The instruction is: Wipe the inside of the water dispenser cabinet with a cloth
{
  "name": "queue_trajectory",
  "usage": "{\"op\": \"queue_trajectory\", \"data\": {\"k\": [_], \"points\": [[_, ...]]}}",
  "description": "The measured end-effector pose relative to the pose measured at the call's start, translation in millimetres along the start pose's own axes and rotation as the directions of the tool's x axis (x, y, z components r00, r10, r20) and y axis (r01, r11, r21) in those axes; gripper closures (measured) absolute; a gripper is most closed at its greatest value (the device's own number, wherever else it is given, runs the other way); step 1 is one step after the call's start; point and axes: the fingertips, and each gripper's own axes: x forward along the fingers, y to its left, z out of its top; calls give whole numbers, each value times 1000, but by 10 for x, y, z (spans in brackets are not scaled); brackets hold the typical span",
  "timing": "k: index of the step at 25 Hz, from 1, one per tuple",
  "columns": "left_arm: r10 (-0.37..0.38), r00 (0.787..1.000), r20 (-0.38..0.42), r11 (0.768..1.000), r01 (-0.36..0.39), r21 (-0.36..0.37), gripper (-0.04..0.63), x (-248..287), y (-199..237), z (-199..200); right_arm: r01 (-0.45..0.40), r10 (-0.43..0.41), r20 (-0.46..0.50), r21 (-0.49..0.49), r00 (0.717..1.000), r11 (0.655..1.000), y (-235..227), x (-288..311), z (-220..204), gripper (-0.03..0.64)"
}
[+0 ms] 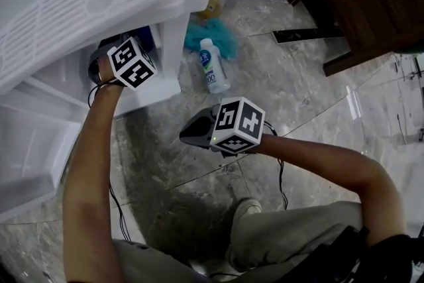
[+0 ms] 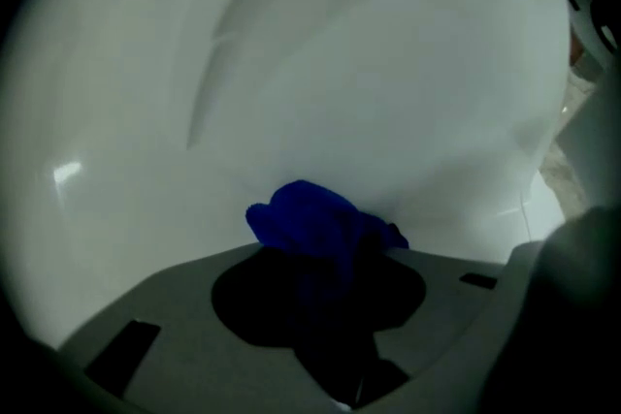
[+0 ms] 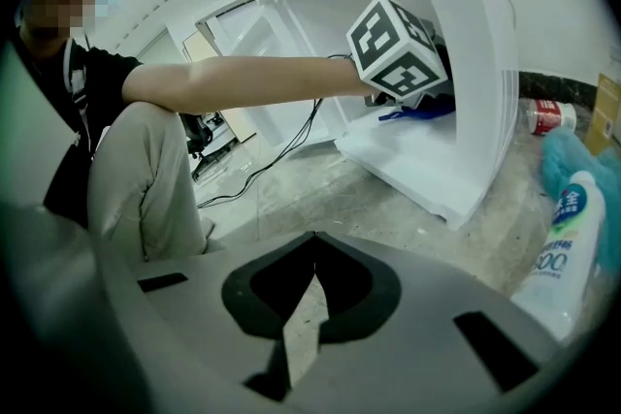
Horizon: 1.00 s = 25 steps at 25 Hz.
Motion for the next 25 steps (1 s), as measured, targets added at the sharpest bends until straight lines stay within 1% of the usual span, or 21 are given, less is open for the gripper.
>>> {"op": "queue_trajectory", "data": {"k": [2, 4, 5, 6, 7, 8, 9, 11, 12, 13, 15, 16, 17, 18, 19, 20, 21, 23, 24, 25], "points": [[15, 1000, 26, 1000, -15, -10, 463, -43, 0, 11, -3, 3, -4, -1, 1000, 1000, 26, -8, -20, 618], [35, 995, 90, 999, -35, -3, 463, -152, -9, 53, -8, 8, -8, 2, 1000, 1000, 54, -1, -38, 618], [56, 990, 131, 998, -57, 5, 463, -232, 11, 98, -11, 11, -9, 3, 1000, 1000, 62, 3, -40, 618], [85, 981, 177, 996, -86, -1, 463, -327, 57, 155, -14, 14, -9, 4, 1000, 1000, 68, 7, -39, 618], [119, 966, 229, 993, -114, -32, 463, -432, 132, 220, -16, 16, -10, 4, 1000, 1000, 72, 13, -33, 618], [157, 946, 284, 987, -139, -83, 463, -549, 231, 290, -19, 19, -12, 4, 1000, 1000, 75, 21, -25, 618], [198, 920, 337, 977, -160, -138, 463, -676, 346, 360, -22, 22, -13, 2, 1000, 1000, 81, 32, -15, 618], [283, 856, 433, 951, -193, -240, 462, -953, 604, 488, -27, 27, -16, -6, 1000, 1000, 91, 56, 2, 618], [326, 816, 478, 934, -197, -299, 463, -1114, 744, 553, -29, 29, -18, -7, 999, 1000, 95, 65, 4, 618], [366, 770, 523, 913, -188, -362, 462, -1292, 880, 630, -31, 30, -21, -6, 999, 1000, 100, 73, -3, 618], [431, 676, 598, 874, -146, -464, 462, -1638, 1097, 821, -35, 35, -29, 0, 999, 999, 112, 91, -30, 618], [458, 639, 618, 856, -129, -500, 462, -1773, 1172, 921, -37, 37, -33, 3, 999, 999, 115, 100, -43, 618], [483, 616, 623, 837, -115, -535, 462, -1859, 1220, 1000, -39, 39, -37, 6, 999, 999, 119, 109, -54, 618], [505, 605, 615, 815, -98, -572, 462, -1895, 1243, 1047, -39, 40, -40, 8, 998, 999, 124, 119, -61, 618], [522, 601, 606, 793, -78, -605, 462, -1899, 1246, 1065, -41, 41, -42, 9, 998, 999, 134, 131, -63, 618], [531, 598, 600, 778, -63, -625, 462, -1892, 1241, 1065, -43, 43, -43, 8, 998, 999, 147, 145, -60, 618], [535, 596, 599, 773, -59, -632, 463, -1887, 1242, 1059, -46, 46, -45, 4, 998, 999, 158, 158, -50, 618], [541, 596, 593, 772, -72, -631, 462, -1868, 1282, 1034, -51, 51, -47, -4, 998, 999, 164, 173, -28, 618], [549, 601, 581, 765, -80, -639, 462, -1836, 1311, 1011, -52, 51, -48, -4, 998, 999, 164, 176, -27, 618], [560, 608, 562, 752, -89, -653, 462, -1788, 1346, 986, -52, 52, -50, -1, 997, 999, 163, 178, -33, 618]]}}
